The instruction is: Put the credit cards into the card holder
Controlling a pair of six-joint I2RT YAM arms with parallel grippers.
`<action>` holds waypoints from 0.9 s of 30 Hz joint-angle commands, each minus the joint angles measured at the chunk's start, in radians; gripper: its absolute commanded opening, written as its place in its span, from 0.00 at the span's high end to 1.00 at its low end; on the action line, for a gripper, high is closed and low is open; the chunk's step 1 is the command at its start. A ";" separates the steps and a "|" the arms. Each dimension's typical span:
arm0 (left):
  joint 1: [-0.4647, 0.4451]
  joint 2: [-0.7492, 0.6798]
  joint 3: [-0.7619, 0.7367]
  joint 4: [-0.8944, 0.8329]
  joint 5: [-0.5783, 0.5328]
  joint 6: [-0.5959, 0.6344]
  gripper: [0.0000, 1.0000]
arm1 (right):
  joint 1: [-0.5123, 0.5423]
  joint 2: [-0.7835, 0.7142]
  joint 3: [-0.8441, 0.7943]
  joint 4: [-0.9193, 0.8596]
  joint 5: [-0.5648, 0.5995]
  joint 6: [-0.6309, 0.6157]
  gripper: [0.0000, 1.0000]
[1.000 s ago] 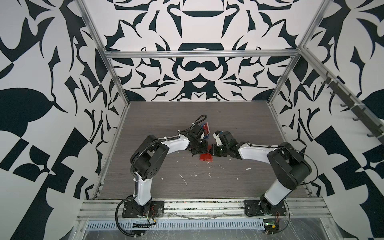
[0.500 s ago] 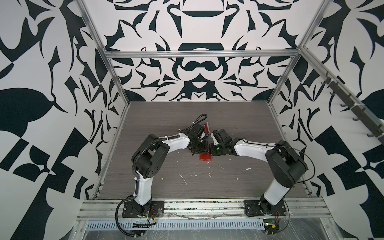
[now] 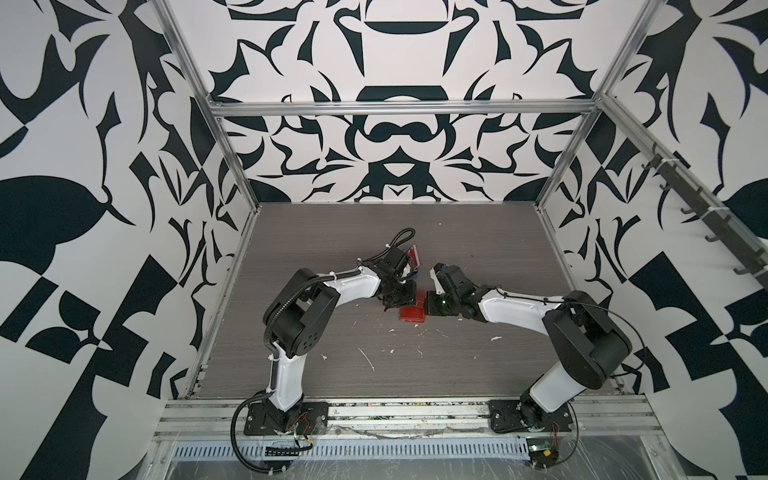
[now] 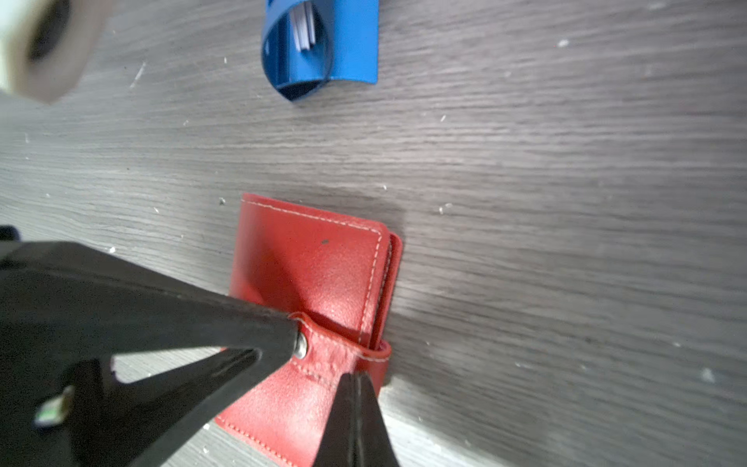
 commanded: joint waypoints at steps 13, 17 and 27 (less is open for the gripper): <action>-0.011 0.053 -0.027 -0.068 -0.065 0.012 0.94 | -0.010 0.045 0.006 0.193 -0.116 0.065 0.98; -0.011 0.054 -0.026 -0.068 -0.064 0.012 0.94 | -0.010 0.055 0.000 0.186 -0.121 0.067 0.98; -0.011 0.057 -0.025 -0.066 -0.059 0.012 0.94 | -0.010 0.109 0.005 0.085 -0.098 0.025 0.98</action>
